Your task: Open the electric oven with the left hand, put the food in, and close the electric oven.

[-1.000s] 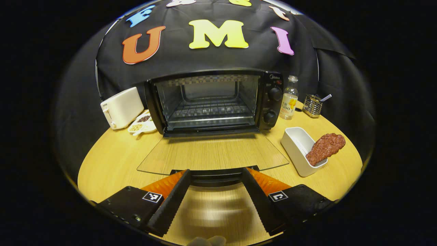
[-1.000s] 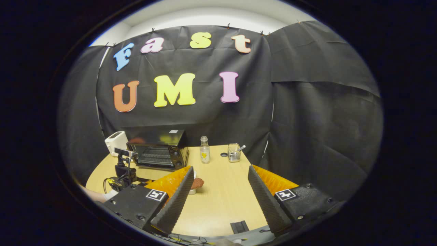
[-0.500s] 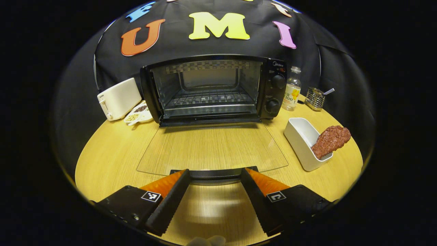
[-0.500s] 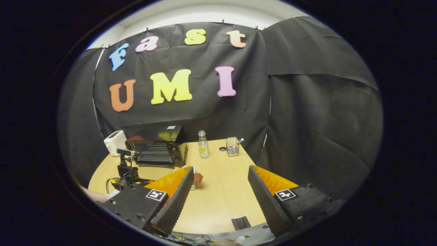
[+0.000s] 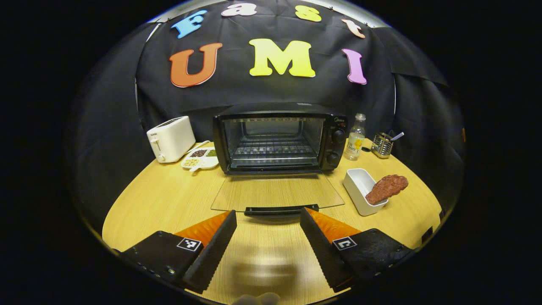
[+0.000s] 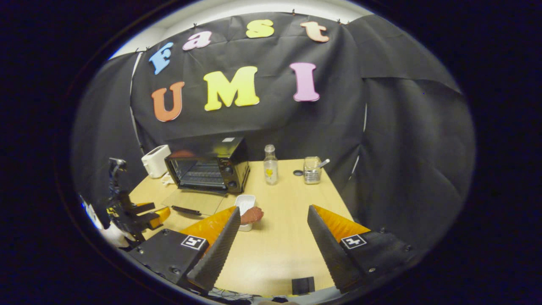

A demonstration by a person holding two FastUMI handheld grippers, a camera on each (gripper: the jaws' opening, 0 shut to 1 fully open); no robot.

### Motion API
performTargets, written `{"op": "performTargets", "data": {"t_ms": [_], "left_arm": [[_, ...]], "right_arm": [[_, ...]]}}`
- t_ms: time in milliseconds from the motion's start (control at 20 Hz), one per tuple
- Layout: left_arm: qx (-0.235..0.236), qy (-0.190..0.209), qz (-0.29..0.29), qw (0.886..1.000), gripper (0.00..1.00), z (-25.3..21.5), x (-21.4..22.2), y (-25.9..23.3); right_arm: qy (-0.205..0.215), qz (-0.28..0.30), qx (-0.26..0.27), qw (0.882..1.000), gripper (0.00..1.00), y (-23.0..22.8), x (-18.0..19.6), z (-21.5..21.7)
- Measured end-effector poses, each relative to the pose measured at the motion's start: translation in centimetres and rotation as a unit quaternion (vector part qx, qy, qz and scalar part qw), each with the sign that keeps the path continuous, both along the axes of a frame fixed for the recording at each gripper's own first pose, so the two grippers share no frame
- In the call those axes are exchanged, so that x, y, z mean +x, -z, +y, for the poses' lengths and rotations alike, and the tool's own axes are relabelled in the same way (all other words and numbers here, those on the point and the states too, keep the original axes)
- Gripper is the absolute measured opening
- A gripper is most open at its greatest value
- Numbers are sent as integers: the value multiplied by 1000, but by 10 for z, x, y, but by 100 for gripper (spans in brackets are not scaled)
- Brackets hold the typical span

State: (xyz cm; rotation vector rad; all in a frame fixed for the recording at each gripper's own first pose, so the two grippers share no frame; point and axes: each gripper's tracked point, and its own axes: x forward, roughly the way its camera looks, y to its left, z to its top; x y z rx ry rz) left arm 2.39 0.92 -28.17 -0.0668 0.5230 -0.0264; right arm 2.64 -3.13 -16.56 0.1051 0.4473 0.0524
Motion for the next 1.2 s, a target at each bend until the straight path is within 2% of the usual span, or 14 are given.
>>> {"op": "performTargets", "data": {"t_ms": [150, 200, 350, 500, 650, 750, 800, 850, 1000, 1050, 1100, 1200], "left_arm": [[4, -18, -12, 1000, 96, 12, -32, -37], [13, -30, -19, 999, 97, 17, -41, -50], [26, -68, -35, 997, 97, 19, -66, -84], [34, -110, -42, 992, 96, 17, -88, -111], [27, -154, -40, 987, 96, 11, -107, -124], [7, -179, -39, 983, 96, 2, -117, -129], [8, -192, -39, 981, 96, 5, -120, -129], [11, -201, -39, 979, 96, 6, -123, -129], [12, -219, -39, 975, 96, 7, -129, -129], [17, -222, -38, 974, 96, 10, -130, -128], [21, -225, -35, 974, 96, 12, -131, -127], [22, -227, -35, 973, 96, 14, -131, -127]], "right_arm": [[-56, 35, 14, 998, 100, 37, 42, 11], [-72, 46, 23, 996, 96, 48, 57, 15], [-115, 101, 45, 987, 95, 95, 98, 33], [-146, 163, 86, 972, 89, 136, 134, 54], [-174, 220, 126, 952, 82, 169, 151, 76], [-182, 255, 150, 938, 74, 181, 153, 89], [-185, 264, 157, 933, 59, 184, 154, 94], [-185, 273, 164, 930, 61, 188, 155, 96], [-176, 289, 201, 919, 36, 187, 158, 97], [-175, 293, 219, 914, 34, 184, 159, 97], [-173, 297, 238, 908, 24, 182, 159, 98], [-167, 305, 258, 901, 18, 181, 159, 99]]}}
